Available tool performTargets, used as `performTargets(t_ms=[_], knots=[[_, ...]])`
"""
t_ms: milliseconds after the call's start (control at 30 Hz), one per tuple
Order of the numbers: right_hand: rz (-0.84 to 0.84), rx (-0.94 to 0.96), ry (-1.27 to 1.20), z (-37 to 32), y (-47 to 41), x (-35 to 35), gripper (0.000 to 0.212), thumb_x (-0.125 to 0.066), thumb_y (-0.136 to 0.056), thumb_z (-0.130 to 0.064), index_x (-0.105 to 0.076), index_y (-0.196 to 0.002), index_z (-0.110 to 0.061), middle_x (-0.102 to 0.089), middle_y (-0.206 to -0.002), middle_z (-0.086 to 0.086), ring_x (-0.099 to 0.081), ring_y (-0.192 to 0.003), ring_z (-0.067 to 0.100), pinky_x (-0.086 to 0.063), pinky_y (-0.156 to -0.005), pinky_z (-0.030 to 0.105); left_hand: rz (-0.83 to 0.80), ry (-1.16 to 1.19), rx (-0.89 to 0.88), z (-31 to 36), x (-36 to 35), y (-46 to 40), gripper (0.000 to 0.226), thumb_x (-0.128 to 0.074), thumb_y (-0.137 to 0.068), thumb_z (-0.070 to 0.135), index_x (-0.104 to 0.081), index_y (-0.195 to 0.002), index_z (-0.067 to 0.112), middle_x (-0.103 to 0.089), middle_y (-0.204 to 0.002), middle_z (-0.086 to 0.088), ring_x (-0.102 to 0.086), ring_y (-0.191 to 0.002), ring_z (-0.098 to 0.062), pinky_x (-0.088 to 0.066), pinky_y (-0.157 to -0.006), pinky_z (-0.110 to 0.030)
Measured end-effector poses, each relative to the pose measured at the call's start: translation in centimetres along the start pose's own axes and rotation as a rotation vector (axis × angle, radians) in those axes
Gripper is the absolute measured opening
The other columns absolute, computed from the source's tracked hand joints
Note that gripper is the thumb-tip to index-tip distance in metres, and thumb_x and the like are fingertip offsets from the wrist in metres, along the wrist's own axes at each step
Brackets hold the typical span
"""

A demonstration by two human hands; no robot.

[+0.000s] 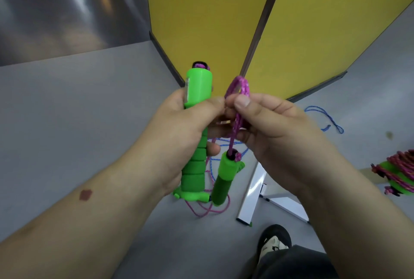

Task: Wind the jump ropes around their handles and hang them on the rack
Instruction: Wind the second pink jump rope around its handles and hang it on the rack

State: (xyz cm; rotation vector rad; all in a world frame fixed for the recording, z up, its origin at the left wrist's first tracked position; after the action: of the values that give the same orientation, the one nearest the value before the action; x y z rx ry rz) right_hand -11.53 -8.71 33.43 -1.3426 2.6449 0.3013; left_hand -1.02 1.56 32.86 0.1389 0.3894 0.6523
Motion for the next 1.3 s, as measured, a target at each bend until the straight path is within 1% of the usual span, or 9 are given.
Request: performTargets(t_ms=[100,333,500,633,800,933,1133,1233,1300], knots=[[0.085,0.006,-0.065,-0.6,0.0,0.3,0.015,-0.065,-0.085,-0.020,-0.078,-0.085,-0.014,-0.074,-0.077,0.002,-0.065,-0.062,0.015,-0.053,-0.057,0.025,-0.109,-0.107,-0.001,-0.7,-0.6,0.2,0.032,-0.073,-0.092,0.012,-0.066,-0.119,0.027,-0.077,-0.103,-0.015,-0.077,-0.089,-0.025,-0.047,-0.046,-0.023],[0.195,-0.044,-0.085,-0.1,-0.4,0.9,0.029,-0.063,-0.091,-0.027,-0.072,-0.109,-0.006,-0.071,-0.087,0.009,-0.050,-0.079,0.031,-0.041,-0.066,0.040,-0.088,-0.094,-0.075,-1.5,-1.4,0.1,0.045,-0.083,-0.084,0.007,-0.064,-0.120,0.025,-0.072,-0.085,-0.016,-0.069,-0.068,-0.014,-0.049,-0.049,-0.023],[0.066,-0.135,-0.037,1.2,-0.2,0.6,0.040,-0.062,-0.092,-0.028,-0.065,-0.116,0.005,-0.059,-0.092,0.016,-0.054,-0.088,0.030,-0.043,-0.087,0.045,0.034,0.079,-0.095,-0.4,-0.4,-0.5,0.041,-0.078,-0.086,0.006,-0.063,-0.120,0.024,-0.070,-0.073,-0.002,-0.067,-0.063,-0.013,-0.048,-0.046,-0.020],[-0.161,-0.218,0.042,1.3,0.4,-0.5,0.030,-0.070,-0.089,-0.022,-0.069,-0.115,-0.007,-0.075,-0.099,0.004,-0.067,-0.094,0.021,-0.056,-0.088,0.040,0.121,0.197,-0.084,0.4,0.5,-0.9,0.035,-0.078,-0.087,0.006,-0.063,-0.115,0.020,-0.074,-0.083,-0.008,-0.068,-0.059,-0.013,-0.049,-0.045,-0.020],[-0.197,-0.201,0.176,1.3,0.6,-0.8,0.034,-0.070,-0.082,-0.026,-0.072,-0.108,-0.003,-0.075,-0.095,0.003,-0.071,-0.089,0.018,-0.060,-0.081,0.037,0.156,0.204,-0.113,0.4,1.2,-1.1,0.037,-0.078,-0.087,0.003,-0.060,-0.117,0.015,-0.074,-0.093,-0.014,-0.076,-0.074,-0.020,-0.059,-0.059,-0.030],[-0.280,-0.136,0.222,1.3,0.7,-0.9,0.027,-0.073,-0.084,-0.003,-0.070,-0.111,-0.006,-0.076,-0.097,-0.002,-0.070,-0.093,0.011,-0.056,-0.084,0.026,0.179,0.193,-0.117,0.5,1.5,-1.3,0.036,-0.078,-0.088,0.004,-0.060,-0.118,0.015,-0.074,-0.098,-0.017,-0.076,-0.074,-0.020,-0.053,-0.048,-0.023],[-0.045,0.032,0.007,0.8,-0.3,-0.2,0.019,-0.071,-0.087,-0.015,-0.071,-0.105,-0.011,-0.075,-0.095,0.009,-0.069,-0.090,0.023,-0.057,-0.081,0.036,0.114,-0.075,-0.123,0.3,1.1,-0.9,0.021,-0.076,-0.092,0.020,-0.064,-0.108,0.024,-0.074,-0.083,0.003,-0.067,-0.070,-0.011,-0.053,-0.052,-0.022],[0.076,0.072,-0.039,0.4,-0.5,0.3,0.022,-0.068,-0.088,-0.026,-0.071,-0.106,-0.014,-0.075,-0.091,0.005,-0.069,-0.086,0.022,-0.058,-0.087,0.052,0.005,-0.212,-0.108,-0.2,0.6,-0.7,0.012,-0.074,-0.093,0.028,-0.067,-0.103,0.029,-0.078,-0.092,0.004,-0.076,-0.083,-0.012,-0.054,-0.056,-0.024],[0.096,0.097,-0.023,0.3,-0.4,0.1,0.022,-0.063,-0.093,-0.026,-0.069,-0.110,-0.014,-0.076,-0.093,0.003,-0.070,-0.090,0.020,-0.056,-0.090,0.050,-0.068,-0.284,-0.093,-0.5,0.4,-0.6,0.013,-0.075,-0.093,0.034,-0.069,-0.105,0.032,-0.078,-0.092,0.009,-0.075,-0.084,-0.007,-0.054,-0.060,-0.024]])
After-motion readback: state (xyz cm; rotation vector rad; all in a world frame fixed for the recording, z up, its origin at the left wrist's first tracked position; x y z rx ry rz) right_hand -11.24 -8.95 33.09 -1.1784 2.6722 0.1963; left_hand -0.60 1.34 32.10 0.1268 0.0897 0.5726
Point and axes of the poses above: each hand's wrist, its own y-axis away from the middle knuckle, its own x-axis out of the back of the hand, z = x × y, the point moved 3 cm from there along -y, towards the middle knuckle
